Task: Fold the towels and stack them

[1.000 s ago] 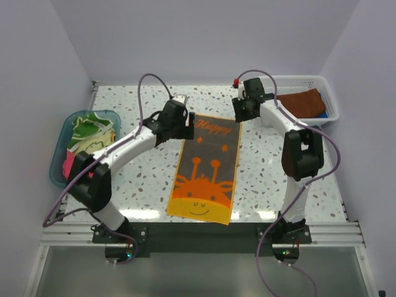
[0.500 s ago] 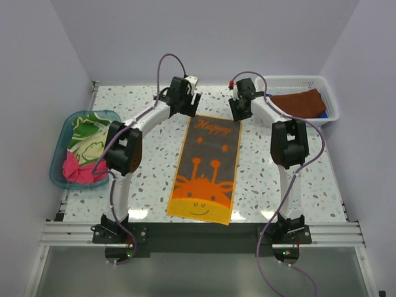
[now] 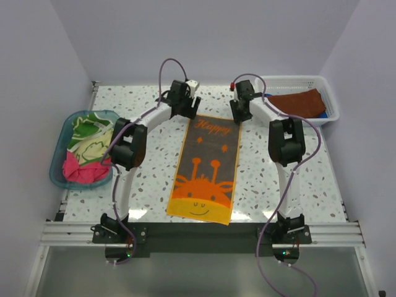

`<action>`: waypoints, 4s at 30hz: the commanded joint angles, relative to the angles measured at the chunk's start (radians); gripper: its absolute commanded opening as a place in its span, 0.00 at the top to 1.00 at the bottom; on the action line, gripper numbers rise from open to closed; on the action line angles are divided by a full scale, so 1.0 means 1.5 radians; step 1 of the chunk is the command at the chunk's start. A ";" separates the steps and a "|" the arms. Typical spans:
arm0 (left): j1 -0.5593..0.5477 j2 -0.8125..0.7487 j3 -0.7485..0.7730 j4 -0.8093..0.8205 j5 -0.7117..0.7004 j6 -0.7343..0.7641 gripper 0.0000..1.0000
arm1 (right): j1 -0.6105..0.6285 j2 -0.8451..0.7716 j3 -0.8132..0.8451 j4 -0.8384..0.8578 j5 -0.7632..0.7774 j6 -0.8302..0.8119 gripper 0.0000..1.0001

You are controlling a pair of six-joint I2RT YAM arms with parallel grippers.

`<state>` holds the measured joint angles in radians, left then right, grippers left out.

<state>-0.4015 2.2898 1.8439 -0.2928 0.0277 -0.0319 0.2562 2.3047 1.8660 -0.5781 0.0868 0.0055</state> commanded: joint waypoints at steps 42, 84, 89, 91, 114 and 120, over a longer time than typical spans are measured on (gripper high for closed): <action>-0.038 0.108 0.013 0.012 -0.180 -0.083 0.68 | 0.032 0.006 -0.022 -0.021 -0.096 -0.090 1.00; -0.016 0.081 -0.015 -0.223 -0.168 -0.214 1.00 | 0.055 -0.072 -0.076 0.022 -0.076 -0.092 1.00; 0.020 0.028 0.021 -0.178 -0.129 -0.183 1.00 | 0.054 -0.070 -0.006 0.021 -0.059 -0.085 1.00; 0.029 0.018 0.041 -0.154 -0.095 -0.172 1.00 | 0.053 -0.067 0.031 0.023 -0.043 -0.082 1.00; 0.107 -0.099 -0.015 0.141 0.082 -0.104 1.00 | 0.038 -0.050 0.150 0.068 -0.003 -0.125 1.00; 0.106 -0.162 -0.087 0.152 0.114 -0.106 1.00 | 0.038 -0.108 0.102 0.051 -0.019 -0.138 1.00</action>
<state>-0.2535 2.1471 1.7622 -0.1410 0.1711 -0.2165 0.3244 2.2761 2.0380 -0.5064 0.0551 -0.1696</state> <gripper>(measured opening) 0.018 0.017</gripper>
